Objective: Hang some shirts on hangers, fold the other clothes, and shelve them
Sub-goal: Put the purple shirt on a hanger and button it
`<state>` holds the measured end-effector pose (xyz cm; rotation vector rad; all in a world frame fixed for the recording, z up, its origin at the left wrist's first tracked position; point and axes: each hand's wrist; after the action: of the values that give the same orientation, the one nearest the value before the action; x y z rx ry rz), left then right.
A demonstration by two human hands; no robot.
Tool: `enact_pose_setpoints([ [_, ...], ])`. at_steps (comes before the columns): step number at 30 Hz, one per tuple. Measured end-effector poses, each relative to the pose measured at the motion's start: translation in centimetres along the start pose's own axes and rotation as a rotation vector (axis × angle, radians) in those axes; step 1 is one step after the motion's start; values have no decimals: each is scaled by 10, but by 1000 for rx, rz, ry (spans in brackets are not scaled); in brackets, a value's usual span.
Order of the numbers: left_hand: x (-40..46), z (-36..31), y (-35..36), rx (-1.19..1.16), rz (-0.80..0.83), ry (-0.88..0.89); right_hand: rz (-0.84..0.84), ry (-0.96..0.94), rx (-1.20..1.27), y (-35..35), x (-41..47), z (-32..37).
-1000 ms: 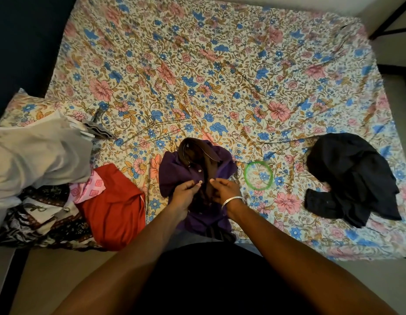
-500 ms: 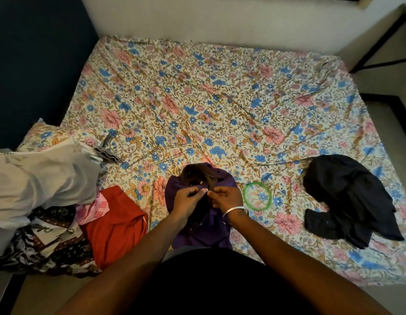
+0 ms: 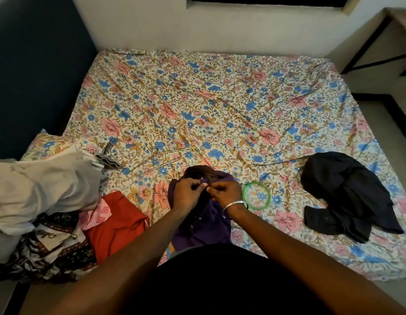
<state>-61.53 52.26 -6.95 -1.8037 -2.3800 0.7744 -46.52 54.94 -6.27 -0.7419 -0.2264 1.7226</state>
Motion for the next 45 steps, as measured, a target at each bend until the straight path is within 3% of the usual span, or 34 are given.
enact_pose_setpoints([
  [11, -8, 0, 1, -194, -47, -106, 69, 129, 235, 2, -12, 10],
  [19, -12, -2, -8, -81, 77, 57, 225, 281, 490, -5, -13, 9],
  [22, -13, -3, -10, -59, 142, 110, 183, 229, 376, -6, -12, 9],
  [32, -17, 9, -6, -11, 203, 187, 67, -65, -346, -6, -3, 2],
  [37, -23, 13, -1, -145, 147, 180, -7, -48, -347, -7, -3, 8],
  [41, -26, 17, 3, -279, 79, 48, 26, 9, -132, 0, -4, -3],
  [45, -30, 19, 6, -383, 56, -190, -15, -10, -150, 1, -6, -6],
])
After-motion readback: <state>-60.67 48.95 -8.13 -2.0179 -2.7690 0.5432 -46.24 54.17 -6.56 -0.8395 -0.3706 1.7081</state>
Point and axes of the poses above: each hand's wrist, its own x-axis towards the middle knuckle, its own y-axis out of the palm, z = x × y, and after that the axes turned 10 degrees about -x, right-handed
